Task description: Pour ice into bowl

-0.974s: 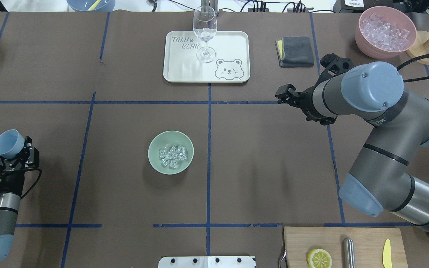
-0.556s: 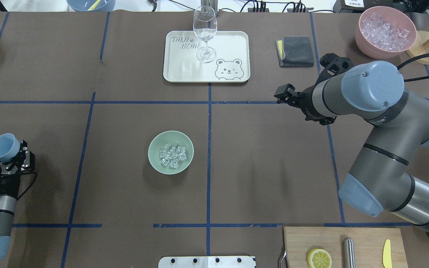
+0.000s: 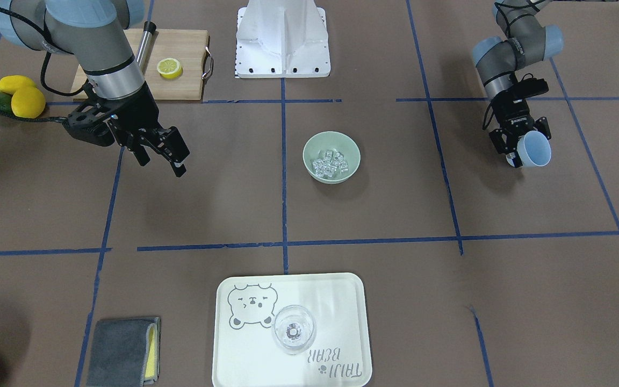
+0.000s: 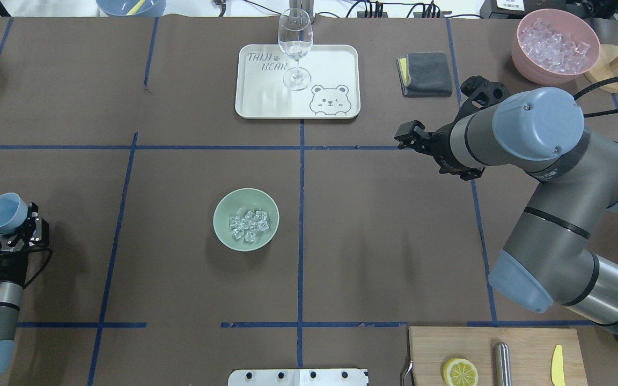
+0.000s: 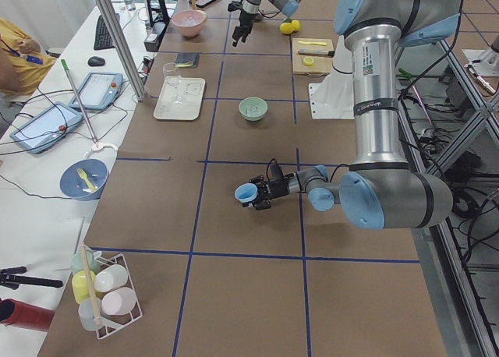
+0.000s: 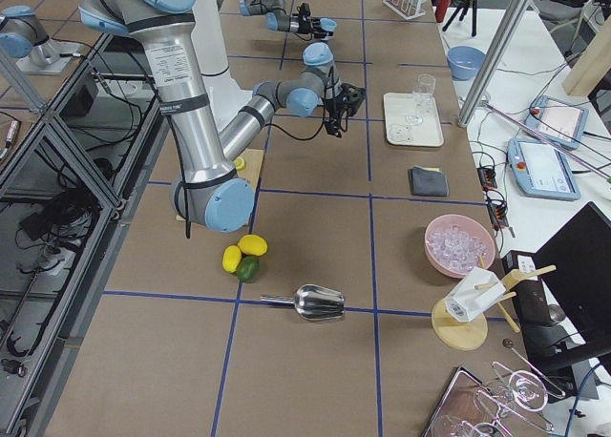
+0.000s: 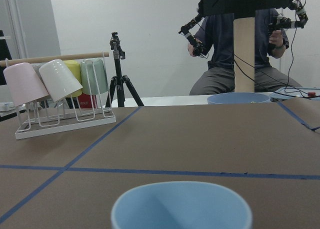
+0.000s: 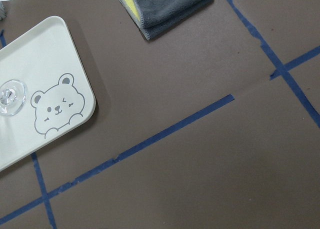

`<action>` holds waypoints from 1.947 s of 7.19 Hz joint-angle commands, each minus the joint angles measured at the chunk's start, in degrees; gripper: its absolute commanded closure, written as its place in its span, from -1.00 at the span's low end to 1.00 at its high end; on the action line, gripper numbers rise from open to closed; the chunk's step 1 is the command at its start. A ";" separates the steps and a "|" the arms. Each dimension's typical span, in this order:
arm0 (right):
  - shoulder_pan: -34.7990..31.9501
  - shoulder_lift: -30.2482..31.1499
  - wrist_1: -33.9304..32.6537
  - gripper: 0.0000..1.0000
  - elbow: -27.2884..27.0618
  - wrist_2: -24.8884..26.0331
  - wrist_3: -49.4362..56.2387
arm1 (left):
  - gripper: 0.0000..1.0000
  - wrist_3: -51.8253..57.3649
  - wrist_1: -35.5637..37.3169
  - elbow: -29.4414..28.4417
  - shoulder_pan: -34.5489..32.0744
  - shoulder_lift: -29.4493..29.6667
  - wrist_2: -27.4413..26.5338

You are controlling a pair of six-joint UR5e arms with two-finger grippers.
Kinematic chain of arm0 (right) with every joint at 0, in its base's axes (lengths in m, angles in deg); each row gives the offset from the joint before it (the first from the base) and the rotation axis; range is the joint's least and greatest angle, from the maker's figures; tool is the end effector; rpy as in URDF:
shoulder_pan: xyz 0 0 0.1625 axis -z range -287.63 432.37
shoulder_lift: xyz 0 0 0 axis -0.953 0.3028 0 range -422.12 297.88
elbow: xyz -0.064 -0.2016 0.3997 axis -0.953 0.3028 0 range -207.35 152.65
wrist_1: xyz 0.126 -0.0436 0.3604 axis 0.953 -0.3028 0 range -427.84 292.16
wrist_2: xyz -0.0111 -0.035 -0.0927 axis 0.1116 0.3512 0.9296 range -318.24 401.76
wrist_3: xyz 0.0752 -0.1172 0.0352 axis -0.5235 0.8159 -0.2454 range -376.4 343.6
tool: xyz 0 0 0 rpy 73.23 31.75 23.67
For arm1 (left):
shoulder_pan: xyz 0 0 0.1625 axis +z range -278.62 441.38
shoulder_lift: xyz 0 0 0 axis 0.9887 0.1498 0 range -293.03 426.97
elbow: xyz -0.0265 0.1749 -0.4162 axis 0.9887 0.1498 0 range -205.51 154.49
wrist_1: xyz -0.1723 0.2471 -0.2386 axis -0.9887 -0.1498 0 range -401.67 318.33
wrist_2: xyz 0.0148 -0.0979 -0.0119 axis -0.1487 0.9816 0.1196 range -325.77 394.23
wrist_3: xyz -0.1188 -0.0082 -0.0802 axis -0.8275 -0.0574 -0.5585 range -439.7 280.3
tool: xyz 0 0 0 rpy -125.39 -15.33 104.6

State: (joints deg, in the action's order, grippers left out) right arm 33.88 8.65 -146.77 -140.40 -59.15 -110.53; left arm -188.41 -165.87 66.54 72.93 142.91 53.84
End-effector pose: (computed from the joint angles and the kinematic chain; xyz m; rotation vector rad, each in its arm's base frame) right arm -0.3943 -0.4493 0.3511 0.1076 -0.9543 0.5985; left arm 0.3098 -0.3176 0.6831 1.1988 0.4522 -0.6462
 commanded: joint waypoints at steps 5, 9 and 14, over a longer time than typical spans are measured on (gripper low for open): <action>0.00 0.07 -0.09 -1.00 -0.33 0.10 0.00 | -1.00 3.32 -0.26 2.60 0.28 -0.52 3.24; 0.09 0.16 -0.09 -1.00 -0.24 0.27 0.00 | -1.00 17.16 -12.66 6.83 2.47 -7.97 9.46; 0.00 -0.10 -0.09 -1.00 -0.33 0.27 0.00 | -1.00 37.76 -40.91 6.74 3.45 -13.17 25.53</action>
State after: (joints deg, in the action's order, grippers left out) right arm 33.95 8.52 -146.85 -140.72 -58.88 -110.60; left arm -154.61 -201.15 73.24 76.34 131.09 75.44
